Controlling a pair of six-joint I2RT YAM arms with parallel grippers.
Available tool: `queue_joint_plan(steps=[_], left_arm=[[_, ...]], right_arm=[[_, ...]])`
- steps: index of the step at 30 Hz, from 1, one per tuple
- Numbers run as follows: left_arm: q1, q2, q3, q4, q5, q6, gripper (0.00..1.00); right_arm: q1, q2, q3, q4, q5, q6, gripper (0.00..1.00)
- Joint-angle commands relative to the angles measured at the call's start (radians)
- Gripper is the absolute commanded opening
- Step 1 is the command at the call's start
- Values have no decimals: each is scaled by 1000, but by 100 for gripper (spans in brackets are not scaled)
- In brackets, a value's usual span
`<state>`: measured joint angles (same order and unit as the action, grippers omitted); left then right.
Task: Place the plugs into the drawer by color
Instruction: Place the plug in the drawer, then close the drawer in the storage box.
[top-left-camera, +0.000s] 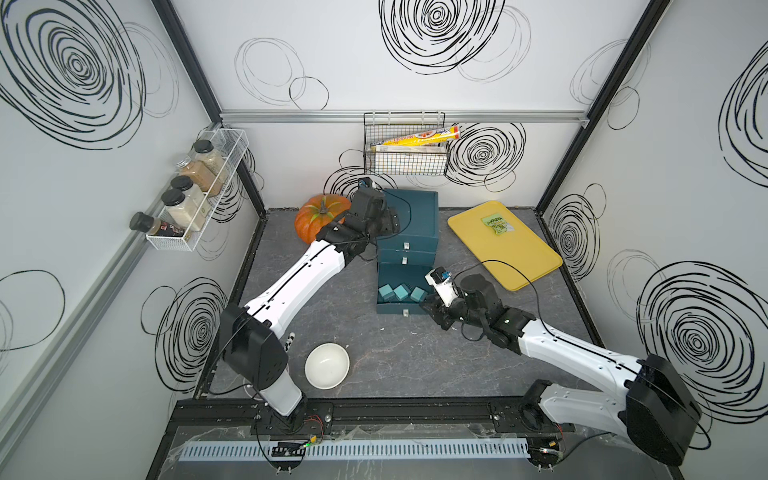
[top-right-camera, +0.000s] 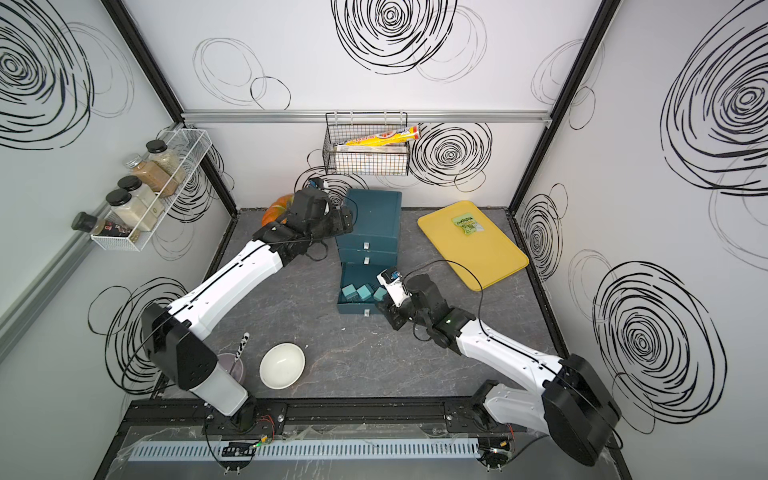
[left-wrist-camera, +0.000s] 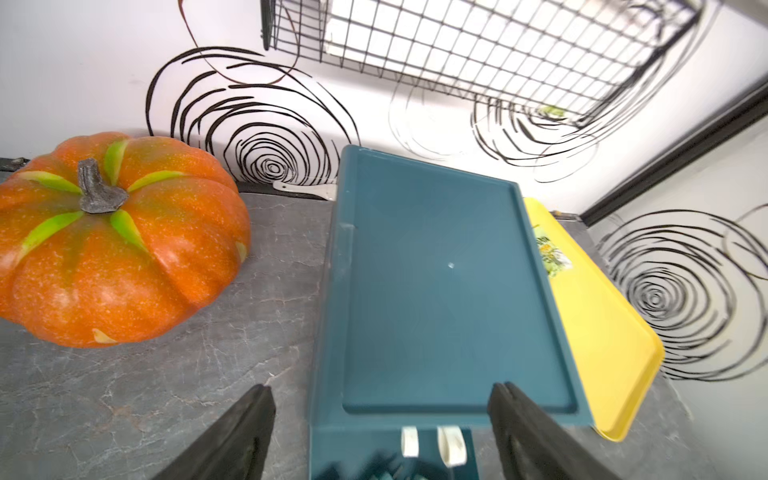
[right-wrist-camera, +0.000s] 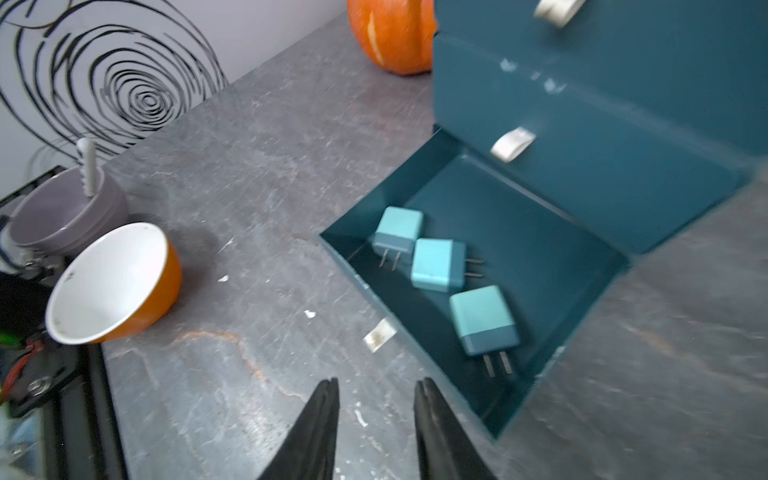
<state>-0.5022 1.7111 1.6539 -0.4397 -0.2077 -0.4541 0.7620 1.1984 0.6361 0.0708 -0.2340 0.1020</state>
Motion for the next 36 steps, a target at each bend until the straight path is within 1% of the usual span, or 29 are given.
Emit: queue_joint_plan(steps=[1,3,5,8,10,12,15,16,19,20,21,23,26,28,30,31,34,36], left_arm=[[29,138,116,-83,40,64,87],[35,224,234,-156,26,78,85],[37,284,304,-195,3,80,85],[45,358,378,-253,17,84,79],[44,370,373,-261,22,76,76],[45,351,318,-224,38,75,69],[44,308,225,-168,43,71,65],[44,296,197,-152,43,71,65],[44,284,155,-132,60,73,63],[45,289,156,-138,75,75,60],[43,291,156,-142,81,78,59],[42,291,145,-142,78,81,57],[39,300,133,-144,85,92,51],[36,307,134,-149,87,92,51],[35,315,134,-149,94,95,46],[35,319,134,-151,96,96,43],[35,336,141,-174,86,99,40],[36,342,141,-177,85,103,40]], right_arm=[[25,47,40,24,-132,-22,30],[45,73,48,14,-126,-29,29],[54,100,44,24,-124,-27,26],[68,177,62,22,-117,-28,22],[79,235,95,-8,-62,-20,19],[83,279,110,-3,-16,-10,18],[83,302,116,10,13,-10,18],[83,306,114,18,25,-6,18],[83,361,144,25,136,-5,19],[83,393,179,1,177,-9,19],[83,426,220,-29,225,-21,16],[83,472,271,-46,335,-25,16],[83,509,299,-11,474,-49,17],[83,533,314,14,538,-77,17],[83,562,331,35,591,-100,17],[84,581,343,35,639,-107,17],[85,622,358,65,774,-139,10],[84,642,366,100,822,-165,9]])
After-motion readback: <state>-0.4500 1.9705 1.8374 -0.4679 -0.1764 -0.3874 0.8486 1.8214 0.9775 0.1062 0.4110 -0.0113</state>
